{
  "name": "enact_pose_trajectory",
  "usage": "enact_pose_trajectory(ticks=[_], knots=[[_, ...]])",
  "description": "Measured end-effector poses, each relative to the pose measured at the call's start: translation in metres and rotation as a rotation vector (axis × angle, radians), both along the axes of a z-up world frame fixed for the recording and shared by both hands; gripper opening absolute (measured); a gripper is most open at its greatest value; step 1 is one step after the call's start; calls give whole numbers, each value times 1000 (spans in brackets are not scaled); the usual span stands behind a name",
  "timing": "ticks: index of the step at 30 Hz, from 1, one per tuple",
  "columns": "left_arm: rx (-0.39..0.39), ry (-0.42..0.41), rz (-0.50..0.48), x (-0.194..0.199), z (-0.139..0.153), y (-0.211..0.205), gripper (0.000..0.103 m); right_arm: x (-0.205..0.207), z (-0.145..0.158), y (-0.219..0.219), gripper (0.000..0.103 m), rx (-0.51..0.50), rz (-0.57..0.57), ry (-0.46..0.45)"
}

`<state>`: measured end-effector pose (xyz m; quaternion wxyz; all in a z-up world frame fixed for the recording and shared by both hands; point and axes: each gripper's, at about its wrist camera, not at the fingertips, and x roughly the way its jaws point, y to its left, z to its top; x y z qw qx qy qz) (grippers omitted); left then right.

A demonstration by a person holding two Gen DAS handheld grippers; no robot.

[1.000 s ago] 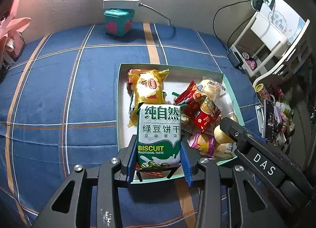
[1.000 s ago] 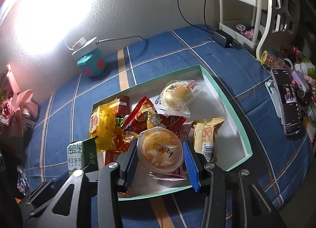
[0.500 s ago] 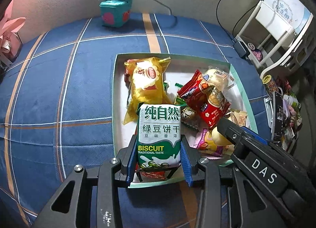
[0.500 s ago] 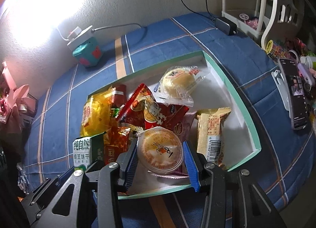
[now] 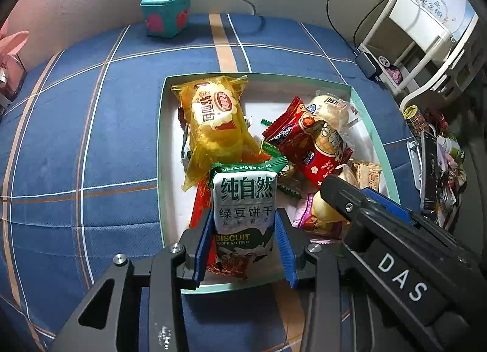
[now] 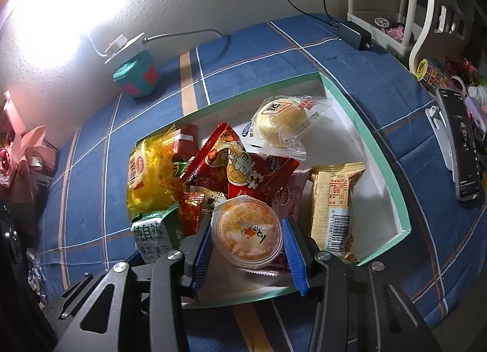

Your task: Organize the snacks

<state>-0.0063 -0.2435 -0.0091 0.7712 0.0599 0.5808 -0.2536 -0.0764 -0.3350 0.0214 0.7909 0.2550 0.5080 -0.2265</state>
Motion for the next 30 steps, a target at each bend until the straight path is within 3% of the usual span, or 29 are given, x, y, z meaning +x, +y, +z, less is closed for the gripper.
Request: enact_pose_trajectory(ticks=[3, 7, 10, 16, 30], knots=[[1, 9, 5, 0, 0, 1, 63, 0, 1, 1, 48, 1, 0, -5], [16, 7, 11, 1, 1, 3, 64, -1, 0, -1, 48, 11, -6, -9], [17, 7, 14, 0, 3, 5, 72, -1, 0, -4, 49, 17, -10, -11], [16, 2, 22, 0, 7, 8, 73, -3, 4, -9, 60, 29, -19, -36], [34, 0, 150, 14, 14, 39, 74, -6, 9, -6, 60, 31, -13, -36]])
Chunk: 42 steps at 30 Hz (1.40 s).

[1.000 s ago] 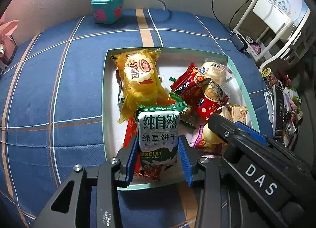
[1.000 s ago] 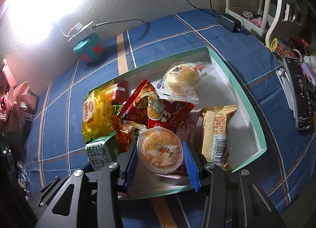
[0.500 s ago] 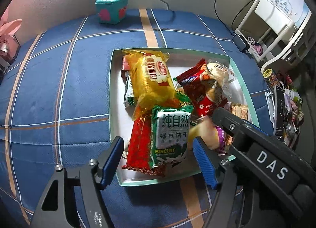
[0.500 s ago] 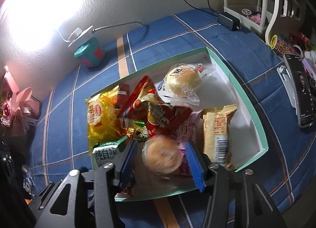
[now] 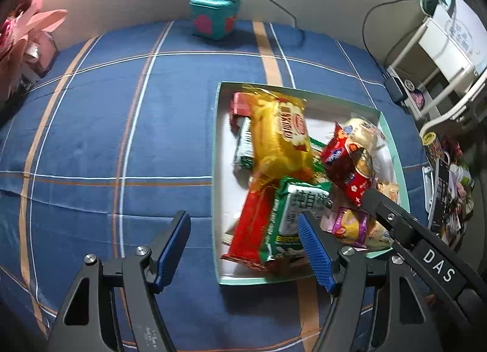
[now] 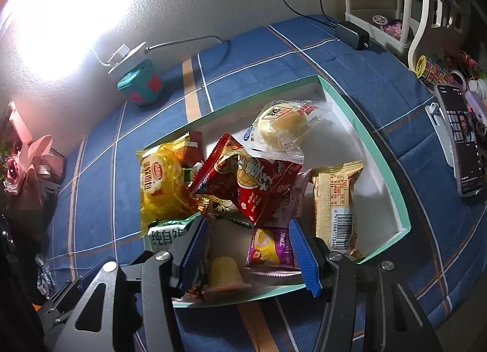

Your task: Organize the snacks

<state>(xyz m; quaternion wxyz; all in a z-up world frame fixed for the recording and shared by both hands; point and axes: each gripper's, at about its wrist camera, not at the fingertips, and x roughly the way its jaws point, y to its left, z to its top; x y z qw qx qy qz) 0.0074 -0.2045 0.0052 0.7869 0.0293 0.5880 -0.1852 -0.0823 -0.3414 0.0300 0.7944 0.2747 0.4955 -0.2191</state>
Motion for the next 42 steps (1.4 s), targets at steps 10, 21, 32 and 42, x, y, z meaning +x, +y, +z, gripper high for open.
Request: enact_pose_trajectory(ticks=[10, 21, 32, 42], knots=[[80, -43, 123, 16, 1, 34, 80, 1, 3, 8, 60, -13, 28, 20], [182, -109, 201, 22, 3, 76, 98, 9, 4, 37, 92, -34, 118, 22], [222, -144, 188, -11, 11, 105, 98, -4, 8, 73, 103, -103, 180, 12], [242, -144, 179, -34, 8, 122, 98, -30, 6, 97, 103, -105, 201, 8]])
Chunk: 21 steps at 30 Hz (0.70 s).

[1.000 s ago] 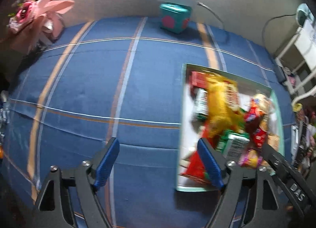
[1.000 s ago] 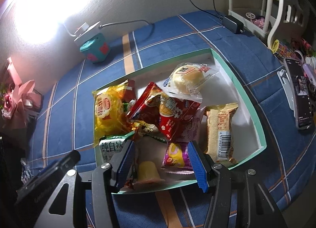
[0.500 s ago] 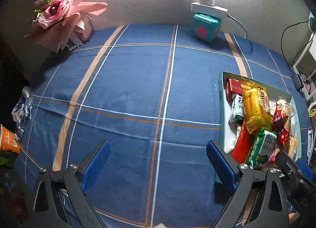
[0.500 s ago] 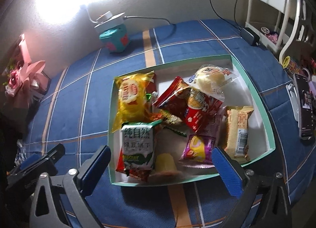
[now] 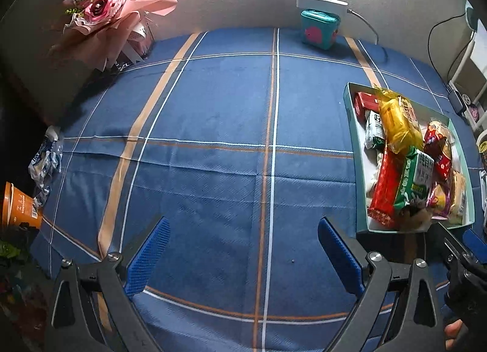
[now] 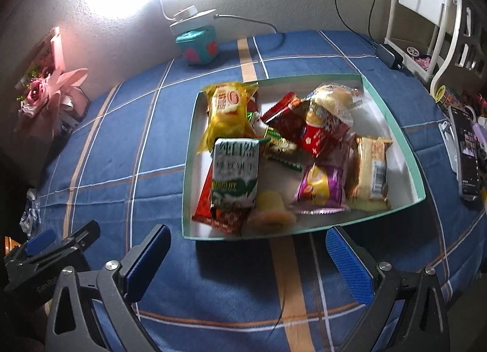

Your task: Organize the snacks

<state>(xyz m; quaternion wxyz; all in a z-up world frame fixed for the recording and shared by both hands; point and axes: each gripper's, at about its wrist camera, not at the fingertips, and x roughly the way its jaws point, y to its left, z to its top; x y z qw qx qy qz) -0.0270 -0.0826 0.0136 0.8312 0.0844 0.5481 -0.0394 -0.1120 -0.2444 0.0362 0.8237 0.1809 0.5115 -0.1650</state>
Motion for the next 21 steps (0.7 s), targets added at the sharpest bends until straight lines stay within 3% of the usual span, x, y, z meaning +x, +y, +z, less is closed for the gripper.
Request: enact_pose_trajectory(ticks=[21], knots=[[-17, 10, -18, -10, -4, 5, 98, -4, -6, 8, 103, 1, 19, 4]])
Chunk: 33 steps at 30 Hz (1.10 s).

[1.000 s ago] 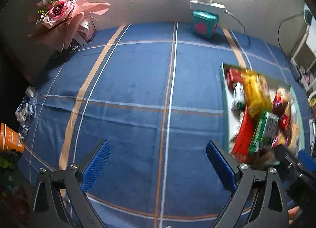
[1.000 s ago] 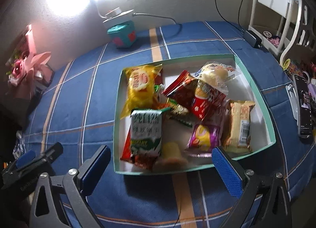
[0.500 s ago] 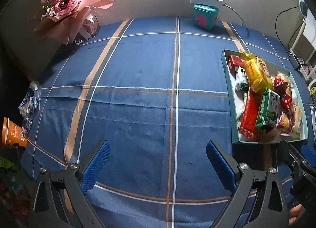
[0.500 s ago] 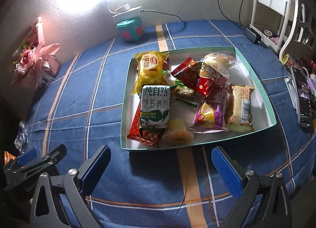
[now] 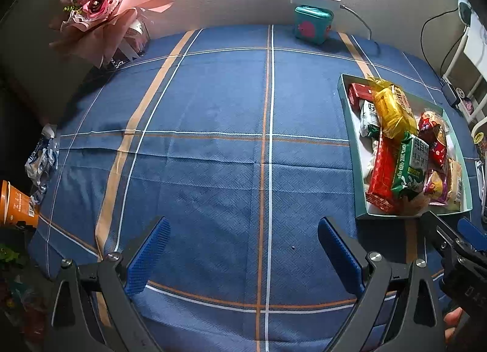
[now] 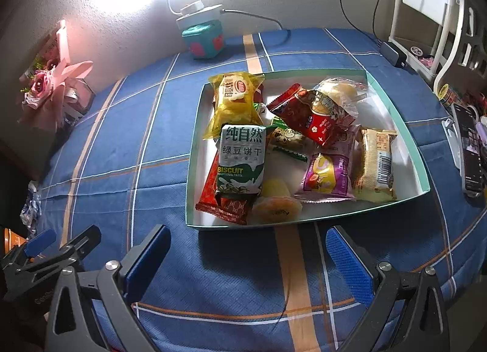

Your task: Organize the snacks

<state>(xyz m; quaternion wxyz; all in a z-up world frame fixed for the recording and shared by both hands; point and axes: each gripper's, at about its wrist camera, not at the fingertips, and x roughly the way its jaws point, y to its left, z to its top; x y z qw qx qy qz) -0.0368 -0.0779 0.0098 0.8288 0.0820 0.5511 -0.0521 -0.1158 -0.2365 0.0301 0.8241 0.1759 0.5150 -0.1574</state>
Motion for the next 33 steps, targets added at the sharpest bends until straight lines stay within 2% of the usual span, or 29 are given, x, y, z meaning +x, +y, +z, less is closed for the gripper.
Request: enact_pose_trajectory(ticks=[17, 33], knots=[[-3, -1, 17, 10, -4, 3, 98, 9, -9, 0, 103, 2, 17, 14], [39, 4, 49, 13, -5, 5, 98, 14, -8, 0, 103, 2, 36, 8]])
